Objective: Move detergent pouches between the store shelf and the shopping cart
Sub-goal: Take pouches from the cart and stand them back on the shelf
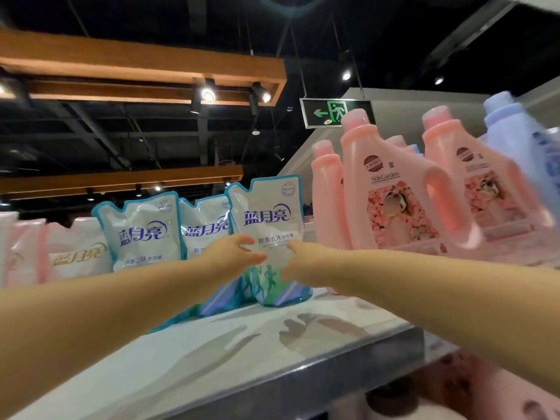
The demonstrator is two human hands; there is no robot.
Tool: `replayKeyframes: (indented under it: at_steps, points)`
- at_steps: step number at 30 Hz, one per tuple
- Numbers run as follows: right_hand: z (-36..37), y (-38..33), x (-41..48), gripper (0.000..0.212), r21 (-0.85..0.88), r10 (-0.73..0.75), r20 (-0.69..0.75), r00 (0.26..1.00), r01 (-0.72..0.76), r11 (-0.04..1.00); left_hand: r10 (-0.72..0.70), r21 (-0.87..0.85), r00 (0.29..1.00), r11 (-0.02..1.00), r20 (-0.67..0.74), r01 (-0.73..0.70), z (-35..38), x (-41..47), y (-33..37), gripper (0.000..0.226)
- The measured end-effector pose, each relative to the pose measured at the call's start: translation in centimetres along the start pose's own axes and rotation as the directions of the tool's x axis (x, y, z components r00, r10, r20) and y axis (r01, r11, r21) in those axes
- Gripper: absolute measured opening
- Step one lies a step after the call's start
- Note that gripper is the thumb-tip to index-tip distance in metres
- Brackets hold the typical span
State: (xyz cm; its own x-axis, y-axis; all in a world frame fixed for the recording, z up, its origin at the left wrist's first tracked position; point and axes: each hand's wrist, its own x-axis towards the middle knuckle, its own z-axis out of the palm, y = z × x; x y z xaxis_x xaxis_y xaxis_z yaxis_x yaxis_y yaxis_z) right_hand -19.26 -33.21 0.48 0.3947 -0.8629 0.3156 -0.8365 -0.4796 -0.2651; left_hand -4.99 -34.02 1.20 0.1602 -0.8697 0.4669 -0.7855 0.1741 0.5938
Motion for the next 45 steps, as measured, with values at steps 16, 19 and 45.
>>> replayKeyframes:
  at_steps: [16,19,45]
  points:
    - [2.8,-4.0,-22.1,0.032,-0.040,-0.035,-0.441,0.897,0.020,0.999,0.416,0.150,0.902,0.905,-0.113,-0.398,-0.6,-23.5,3.4,0.020]
    - [2.9,-4.6,-26.2,0.029,0.028,-0.014,-0.440,0.898,0.030,0.999,0.418,0.102,0.898,0.908,-0.136,-0.407,-0.6,-28.0,3.7,0.030]
    - [3.3,28.6,-65.7,0.028,0.302,0.549,-0.275,0.789,-0.471,0.829,0.368,-0.181,0.907,0.925,0.205,-0.334,33.5,-55.9,28.3,0.013]
